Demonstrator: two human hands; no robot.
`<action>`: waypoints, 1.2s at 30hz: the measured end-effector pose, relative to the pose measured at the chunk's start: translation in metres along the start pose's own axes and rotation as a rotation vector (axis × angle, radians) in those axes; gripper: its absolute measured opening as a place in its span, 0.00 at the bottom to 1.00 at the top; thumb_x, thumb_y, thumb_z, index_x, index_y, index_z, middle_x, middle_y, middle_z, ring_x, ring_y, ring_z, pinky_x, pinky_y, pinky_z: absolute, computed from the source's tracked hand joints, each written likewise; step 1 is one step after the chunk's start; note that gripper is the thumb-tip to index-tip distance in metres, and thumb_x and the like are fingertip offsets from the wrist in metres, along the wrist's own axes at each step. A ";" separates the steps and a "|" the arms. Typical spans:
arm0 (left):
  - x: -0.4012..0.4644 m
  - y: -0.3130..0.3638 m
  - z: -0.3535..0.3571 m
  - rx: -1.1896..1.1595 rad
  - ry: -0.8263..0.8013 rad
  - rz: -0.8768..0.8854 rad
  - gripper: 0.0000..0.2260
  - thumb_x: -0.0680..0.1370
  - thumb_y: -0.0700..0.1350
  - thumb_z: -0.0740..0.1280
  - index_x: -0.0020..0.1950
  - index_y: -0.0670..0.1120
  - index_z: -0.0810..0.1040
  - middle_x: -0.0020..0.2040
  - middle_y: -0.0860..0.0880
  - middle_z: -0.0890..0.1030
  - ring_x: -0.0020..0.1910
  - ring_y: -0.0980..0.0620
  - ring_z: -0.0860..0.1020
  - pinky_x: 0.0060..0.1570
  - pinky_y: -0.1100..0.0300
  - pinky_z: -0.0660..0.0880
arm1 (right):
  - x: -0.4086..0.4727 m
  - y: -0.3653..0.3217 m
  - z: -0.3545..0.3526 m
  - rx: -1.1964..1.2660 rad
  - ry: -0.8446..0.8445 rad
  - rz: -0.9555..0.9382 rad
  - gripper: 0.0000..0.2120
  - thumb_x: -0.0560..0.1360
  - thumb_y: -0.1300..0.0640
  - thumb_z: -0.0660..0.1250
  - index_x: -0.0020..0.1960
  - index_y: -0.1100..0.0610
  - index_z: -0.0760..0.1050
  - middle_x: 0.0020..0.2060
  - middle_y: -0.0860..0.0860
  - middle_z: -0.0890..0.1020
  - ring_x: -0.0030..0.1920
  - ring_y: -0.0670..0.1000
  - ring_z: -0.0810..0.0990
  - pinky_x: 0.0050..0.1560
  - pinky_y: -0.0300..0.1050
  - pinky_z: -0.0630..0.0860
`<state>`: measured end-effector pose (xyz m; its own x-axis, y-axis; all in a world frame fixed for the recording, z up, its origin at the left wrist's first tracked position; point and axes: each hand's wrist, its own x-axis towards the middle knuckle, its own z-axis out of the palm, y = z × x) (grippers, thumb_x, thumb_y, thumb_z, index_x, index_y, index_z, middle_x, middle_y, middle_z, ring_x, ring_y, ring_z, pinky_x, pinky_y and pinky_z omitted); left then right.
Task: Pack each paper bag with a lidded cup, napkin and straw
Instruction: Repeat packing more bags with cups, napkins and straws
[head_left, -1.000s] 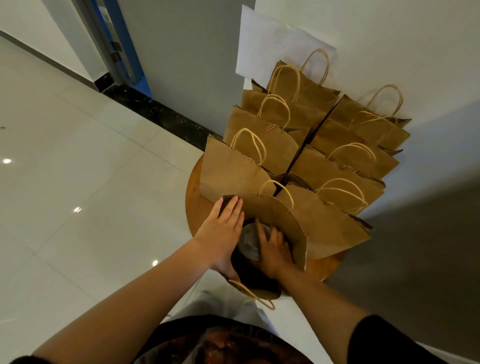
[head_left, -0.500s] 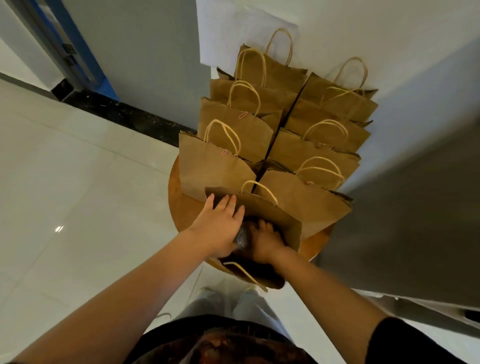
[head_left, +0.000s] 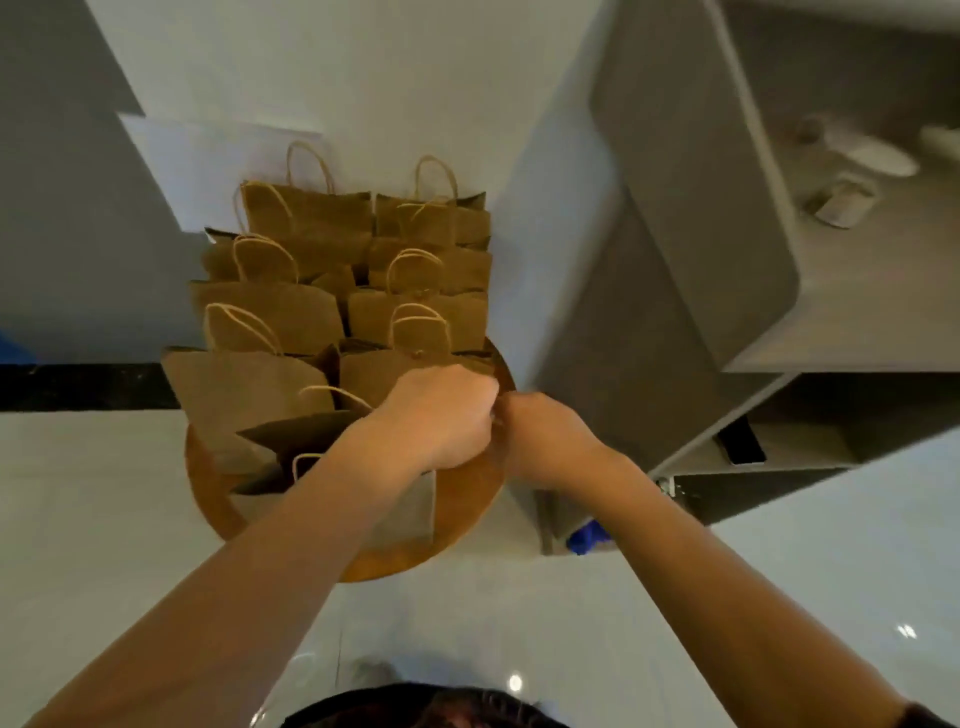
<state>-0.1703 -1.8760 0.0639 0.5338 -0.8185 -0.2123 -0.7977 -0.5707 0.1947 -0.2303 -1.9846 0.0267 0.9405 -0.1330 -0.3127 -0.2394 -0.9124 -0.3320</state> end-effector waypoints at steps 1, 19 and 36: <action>0.005 0.018 -0.005 0.011 0.017 0.021 0.09 0.82 0.45 0.53 0.54 0.48 0.73 0.45 0.49 0.76 0.44 0.49 0.75 0.41 0.56 0.71 | -0.015 0.012 -0.011 -0.005 0.040 0.019 0.10 0.77 0.51 0.61 0.51 0.56 0.75 0.45 0.51 0.80 0.43 0.52 0.78 0.47 0.47 0.77; 0.134 0.349 -0.052 -0.039 0.184 0.285 0.10 0.80 0.45 0.57 0.55 0.47 0.76 0.50 0.48 0.78 0.48 0.49 0.76 0.44 0.55 0.73 | -0.247 0.288 -0.151 0.071 0.483 0.416 0.18 0.78 0.49 0.62 0.65 0.55 0.71 0.54 0.51 0.80 0.51 0.51 0.79 0.52 0.47 0.78; 0.389 0.466 -0.091 -0.105 0.271 0.291 0.09 0.79 0.46 0.59 0.53 0.48 0.78 0.51 0.48 0.80 0.47 0.50 0.76 0.40 0.59 0.67 | -0.157 0.529 -0.280 0.334 0.777 0.470 0.11 0.79 0.52 0.61 0.57 0.56 0.75 0.48 0.50 0.80 0.47 0.47 0.78 0.46 0.39 0.73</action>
<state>-0.3089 -2.4660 0.1597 0.3563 -0.9263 0.1229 -0.9006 -0.3054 0.3092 -0.4370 -2.5548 0.1492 0.5996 -0.7845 0.1580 -0.5751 -0.5597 -0.5967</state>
